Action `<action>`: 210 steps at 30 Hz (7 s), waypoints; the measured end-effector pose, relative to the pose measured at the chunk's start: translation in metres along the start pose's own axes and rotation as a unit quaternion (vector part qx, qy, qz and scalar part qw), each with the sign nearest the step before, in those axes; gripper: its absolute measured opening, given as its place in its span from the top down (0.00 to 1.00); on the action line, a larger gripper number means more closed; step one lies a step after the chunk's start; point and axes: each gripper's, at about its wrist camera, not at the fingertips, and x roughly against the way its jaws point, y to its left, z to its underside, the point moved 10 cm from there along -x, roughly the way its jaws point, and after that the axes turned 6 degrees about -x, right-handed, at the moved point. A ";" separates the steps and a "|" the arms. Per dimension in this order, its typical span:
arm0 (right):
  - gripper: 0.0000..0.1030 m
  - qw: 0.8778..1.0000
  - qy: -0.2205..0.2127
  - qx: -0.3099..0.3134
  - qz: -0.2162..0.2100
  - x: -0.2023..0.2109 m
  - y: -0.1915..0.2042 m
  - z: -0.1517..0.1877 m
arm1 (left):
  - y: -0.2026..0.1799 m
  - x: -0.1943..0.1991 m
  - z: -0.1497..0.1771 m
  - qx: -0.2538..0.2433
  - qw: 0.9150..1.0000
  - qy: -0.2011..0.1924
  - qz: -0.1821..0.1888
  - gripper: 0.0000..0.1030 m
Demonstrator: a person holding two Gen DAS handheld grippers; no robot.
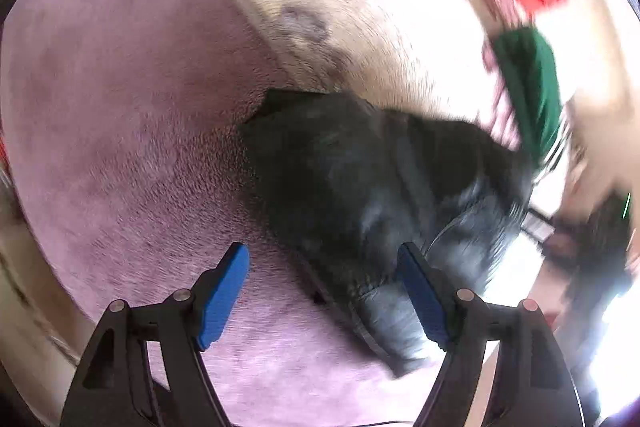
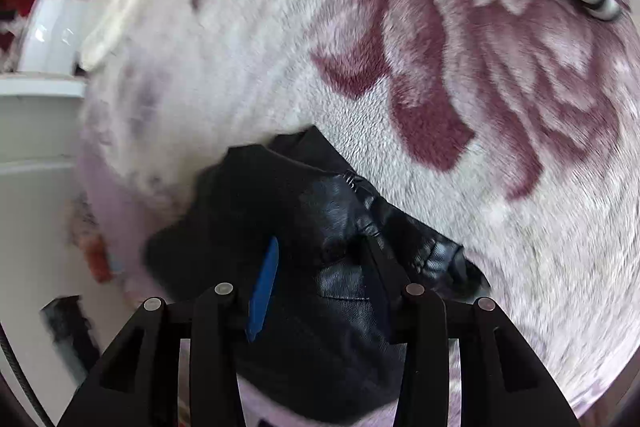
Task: Fold large clothes
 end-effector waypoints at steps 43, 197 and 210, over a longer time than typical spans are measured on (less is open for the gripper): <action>0.17 0.967 0.057 -0.136 -0.207 -0.038 -0.079 0.104 | 0.017 -0.028 0.048 0.047 0.986 0.024 0.158 0.35; 0.00 0.808 -0.517 -0.098 0.264 0.641 0.171 0.337 | -0.373 0.453 0.056 -0.495 0.807 -0.316 -0.050 0.01; 0.00 0.804 -0.525 -0.099 0.260 0.642 0.169 0.344 | -0.377 0.460 0.058 -0.497 0.805 -0.322 -0.046 0.01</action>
